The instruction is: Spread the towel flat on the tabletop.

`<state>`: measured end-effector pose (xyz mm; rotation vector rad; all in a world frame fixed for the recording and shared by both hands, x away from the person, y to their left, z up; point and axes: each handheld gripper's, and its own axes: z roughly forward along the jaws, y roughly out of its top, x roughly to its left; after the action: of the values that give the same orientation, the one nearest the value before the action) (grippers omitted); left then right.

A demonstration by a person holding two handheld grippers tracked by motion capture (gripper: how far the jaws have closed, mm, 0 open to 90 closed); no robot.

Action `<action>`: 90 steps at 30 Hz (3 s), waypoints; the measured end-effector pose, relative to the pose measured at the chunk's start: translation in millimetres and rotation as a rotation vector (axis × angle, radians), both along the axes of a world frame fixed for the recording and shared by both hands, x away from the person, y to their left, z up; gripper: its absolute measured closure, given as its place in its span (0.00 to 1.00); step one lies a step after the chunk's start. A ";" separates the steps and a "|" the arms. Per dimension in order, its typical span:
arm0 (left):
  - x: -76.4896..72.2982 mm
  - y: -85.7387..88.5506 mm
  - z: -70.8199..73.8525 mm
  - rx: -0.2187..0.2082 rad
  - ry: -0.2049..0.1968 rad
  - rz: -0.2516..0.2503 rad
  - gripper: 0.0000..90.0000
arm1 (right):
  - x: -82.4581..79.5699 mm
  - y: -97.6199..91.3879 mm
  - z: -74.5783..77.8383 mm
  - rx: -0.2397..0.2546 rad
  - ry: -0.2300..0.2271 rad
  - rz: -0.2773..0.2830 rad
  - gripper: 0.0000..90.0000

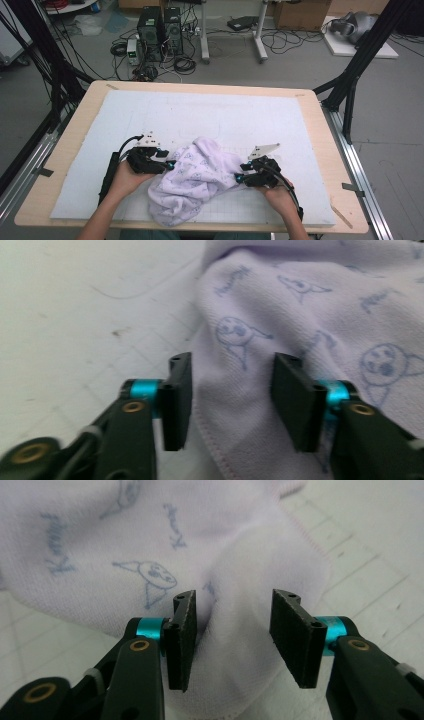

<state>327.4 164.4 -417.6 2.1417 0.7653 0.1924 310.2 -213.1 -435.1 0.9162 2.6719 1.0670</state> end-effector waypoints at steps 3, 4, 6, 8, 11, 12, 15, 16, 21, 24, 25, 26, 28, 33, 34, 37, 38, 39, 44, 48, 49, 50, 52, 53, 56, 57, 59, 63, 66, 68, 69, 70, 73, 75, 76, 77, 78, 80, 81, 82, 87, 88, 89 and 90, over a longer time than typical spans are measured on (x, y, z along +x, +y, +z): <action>-4.3 -3.2 0.0 0.032 -0.018 -0.011 0.93 | 1.1 -1.2 -1.6 -0.016 -0.042 0.001 0.91; -6.5 -3.3 1.6 0.037 -0.030 -0.009 0.95 | 2.3 -1.9 -1.7 -0.006 -0.031 0.006 0.92; -8.6 -2.2 4.2 0.035 -0.042 -0.005 0.96 | 4.0 -3.5 -0.2 0.011 -0.025 0.017 0.95; -16.3 6.9 16.8 -0.004 -0.095 0.041 0.96 | 4.3 -4.3 5.4 0.009 -0.048 0.021 0.96; -21.1 13.5 28.2 -0.006 -0.132 0.064 0.96 | 3.4 -4.2 23.9 0.019 -0.103 0.017 0.96; -26.9 18.7 41.5 -0.016 -0.174 0.079 0.96 | 3.7 -4.7 32.1 0.030 -0.131 0.015 0.96; -40.6 24.5 64.7 -0.050 -0.260 0.100 0.96 | 2.9 -6.2 59.1 0.068 -0.198 0.010 0.96; -40.6 24.5 64.7 -0.050 -0.260 0.100 0.96 | 1.9 -6.5 68.2 0.068 -0.223 0.010 0.96; -62.7 35.1 86.7 -0.051 -0.360 0.133 0.96 | -9.0 -9.2 98.4 0.071 -0.305 0.013 0.96; -65.1 33.6 64.5 -0.010 -0.297 0.111 0.96 | -12.4 -9.6 87.3 0.041 -0.266 0.022 0.96; -64.8 33.5 54.4 -0.008 -0.256 0.103 0.96 | -12.8 -9.0 78.2 0.011 -0.245 0.028 0.95; -64.2 33.9 44.1 0.001 -0.216 0.094 0.96 | -12.3 -8.9 67.3 -0.009 -0.217 0.040 0.95; -62.3 35.4 24.5 0.012 -0.155 0.072 0.95 | -11.2 -9.0 44.2 -0.032 -0.136 0.054 0.94; -57.4 45.2 17.6 -0.019 -0.148 0.072 0.70 | -11.9 -17.0 31.2 0.029 -0.110 0.043 0.73; -50.5 50.7 25.7 -0.058 -0.156 0.104 0.65 | -10.9 -20.4 36.2 0.062 -0.117 0.026 0.70; -40.0 53.2 30.2 -0.100 -0.143 0.113 0.58 | -4.8 -25.5 43.3 0.111 -0.120 -0.009 0.64; -28.2 50.8 27.2 -0.120 -0.096 0.111 0.56 | 1.7 -24.5 42.0 0.116 -0.090 -0.015 0.59; -28.2 50.8 27.2 -0.120 -0.096 0.111 0.54 | 5.5 -22.3 37.6 0.095 -0.068 -0.008 0.56; -17.0 30.4 4.0 -0.004 0.023 -0.030 0.73 | 12.5 -9.4 10.4 0.023 0.054 0.012 0.56; -19.8 32.0 -0.1 0.008 0.003 -0.031 0.95 | 7.3 -4.4 1.1 -0.008 0.029 0.034 0.80; -20.4 34.6 -0.4 -0.005 0.003 -0.016 0.96 | 7.1 -5.4 2.1 0.002 0.040 0.046 0.87; -22.2 39.0 1.8 -0.019 -0.019 0.007 0.96 | 6.4 -5.4 3.5 -0.014 0.018 0.056 0.91; -25.6 42.5 8.1 -0.046 -0.052 0.030 0.97 | 4.1 -4.3 8.3 -0.022 -0.010 0.073 0.93; -25.6 42.5 8.1 -0.046 -0.052 0.030 0.97 | 4.1 -4.3 8.3 -0.022 -0.010 0.073 0.93; -31.3 45.2 27.5 -0.084 -0.124 0.067 0.97 | 0.7 -7.0 31.8 0.017 -0.105 0.048 0.93; -31.3 45.2 27.5 -0.084 -0.124 0.067 0.97 | 0.6 -9.0 39.7 0.035 -0.126 0.041 0.93; -32.7 44.5 40.5 -0.103 -0.165 0.088 0.97 | 0.3 -12.3 56.0 0.059 -0.170 0.029 0.93; -34.1 43.7 75.3 -0.134 -0.294 0.158 0.97 | 1.9 -16.7 84.4 0.076 -0.229 0.026 0.93; -25.0 42.9 85.7 -0.102 -0.324 0.199 0.97 | 8.5 -20.5 96.0 0.085 -0.239 0.022 0.93; -19.7 42.1 86.4 -0.106 -0.317 0.205 0.97 | 11.2 -20.7 98.3 0.084 -0.236 0.021 0.93; -13.6 40.7 86.7 -0.097 -0.310 0.211 0.97 | 21.0 -18.8 100.6 0.072 -0.222 0.036 0.94; -5.8 38.5 86.7 -0.089 -0.303 0.218 0.97 | 27.8 -17.2 102.0 0.052 -0.223 0.033 0.94; 51.3 23.8 106.4 -0.062 -0.328 0.290 0.97 | 63.7 -16.4 119.6 0.023 -0.232 -0.004 0.94; 71.1 18.1 118.4 -0.029 -0.365 0.327 0.96 | 96.9 -15.9 147.1 0.020 -0.270 -0.067 0.93; 90.5 12.6 130.3 0.015 -0.391 0.359 0.88 | 112.0 -14.4 161.9 -0.022 -0.321 -0.116 0.88; 106.9 7.9 139.6 0.060 -0.404 0.405 0.88 | 112.0 -14.4 161.9 -0.022 -0.321 -0.116 0.88; 129.0 6.6 148.0 0.078 -0.325 0.457 0.66 | 137.1 -14.0 182.3 -0.016 -0.343 -0.256 0.65; 130.3 10.8 143.2 0.056 -0.309 0.452 0.64 | 149.7 -17.0 182.0 0.100 -0.289 -0.273 0.64; 130.3 10.8 143.2 0.056 -0.309 0.452 0.63 | 150.5 -15.4 175.8 0.107 -0.280 -0.265 0.63; 122.3 16.2 129.5 0.043 -0.302 0.419 0.63 | 149.6 -12.6 166.4 0.095 -0.267 -0.245 0.63; 97.6 28.0 90.6 0.020 -0.238 0.376 0.61 | 125.2 1.7 104.8 0.043 -0.186 -0.135 0.62; 82.7 31.6 73.5 0.018 -0.220 0.353 0.61 | 118.0 4.6 94.9 0.035 -0.161 -0.117 0.62; 82.7 31.6 73.5 0.018 -0.220 0.353 0.61 | 109.6 7.7 86.1 0.039 -0.158 -0.096 0.62; 75.6 32.8 66.8 0.014 -0.209 0.341 0.60 | 100.6 10.6 79.0 0.042 -0.153 -0.078 0.62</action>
<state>403.0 197.2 -350.8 1.9526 1.0010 0.5921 410.7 -202.5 -356.1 0.8983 2.4789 1.1320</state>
